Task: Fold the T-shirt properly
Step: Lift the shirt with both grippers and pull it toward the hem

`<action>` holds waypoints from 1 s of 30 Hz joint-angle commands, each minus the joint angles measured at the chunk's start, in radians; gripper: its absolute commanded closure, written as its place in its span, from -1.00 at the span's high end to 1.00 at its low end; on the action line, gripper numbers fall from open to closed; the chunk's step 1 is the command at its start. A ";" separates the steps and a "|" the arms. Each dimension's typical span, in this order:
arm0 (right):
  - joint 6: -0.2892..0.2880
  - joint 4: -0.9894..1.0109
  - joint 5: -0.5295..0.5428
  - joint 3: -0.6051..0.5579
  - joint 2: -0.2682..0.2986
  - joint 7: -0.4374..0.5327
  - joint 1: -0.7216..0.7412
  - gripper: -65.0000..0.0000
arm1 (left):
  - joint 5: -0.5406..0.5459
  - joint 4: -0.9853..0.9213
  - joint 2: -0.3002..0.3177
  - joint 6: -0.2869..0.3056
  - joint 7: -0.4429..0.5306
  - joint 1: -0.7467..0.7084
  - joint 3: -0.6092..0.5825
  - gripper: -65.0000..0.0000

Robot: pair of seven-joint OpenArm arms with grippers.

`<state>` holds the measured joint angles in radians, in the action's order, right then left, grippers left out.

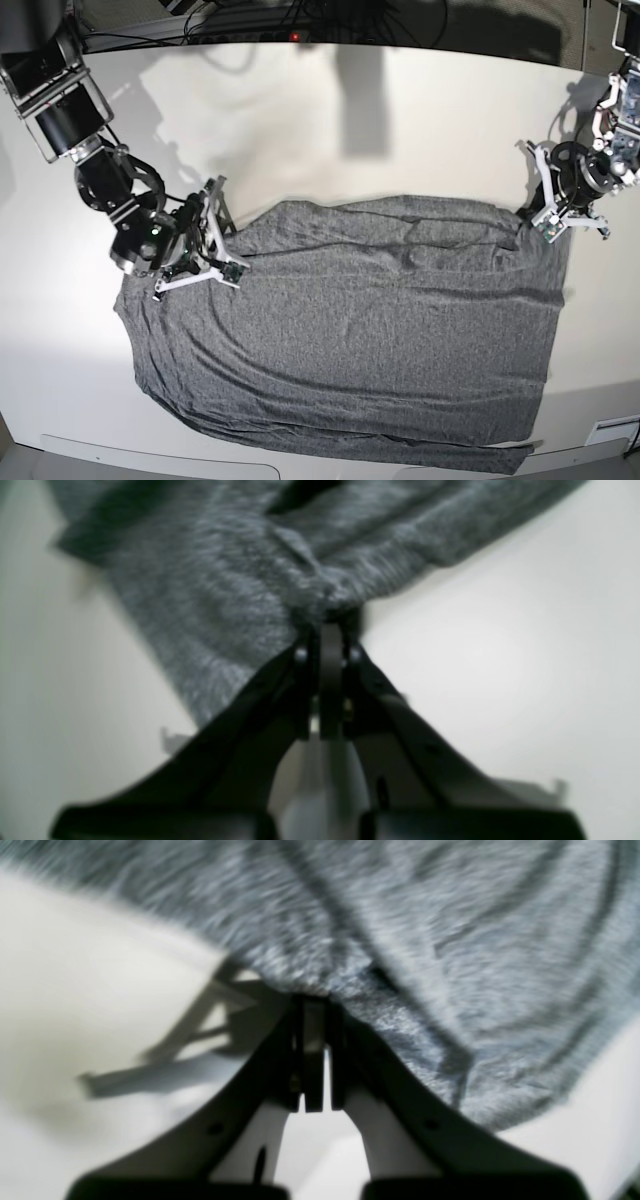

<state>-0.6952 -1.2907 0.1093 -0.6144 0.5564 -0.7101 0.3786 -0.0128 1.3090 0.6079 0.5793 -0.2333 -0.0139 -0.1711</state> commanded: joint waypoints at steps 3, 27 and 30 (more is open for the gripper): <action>-0.003 -0.055 0.076 0.043 0.051 -0.006 0.020 -1.00 | 0.048 0.089 0.042 -0.011 0.003 -0.022 0.045 -1.00; -0.003 0.056 -0.032 0.229 -0.010 0.198 0.102 -1.00 | 0.037 0.027 -0.096 -0.082 0.115 0.144 0.216 -1.00; -0.003 0.117 -0.035 0.229 -0.029 0.211 0.146 -1.00 | 0.039 -0.030 -0.098 -0.082 0.116 0.191 0.215 -1.00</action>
<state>-0.7048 -1.1603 0.0803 -0.3958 0.5129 -0.5198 0.4931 0.0189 1.2644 0.4904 0.5060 -0.1410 0.1570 0.0334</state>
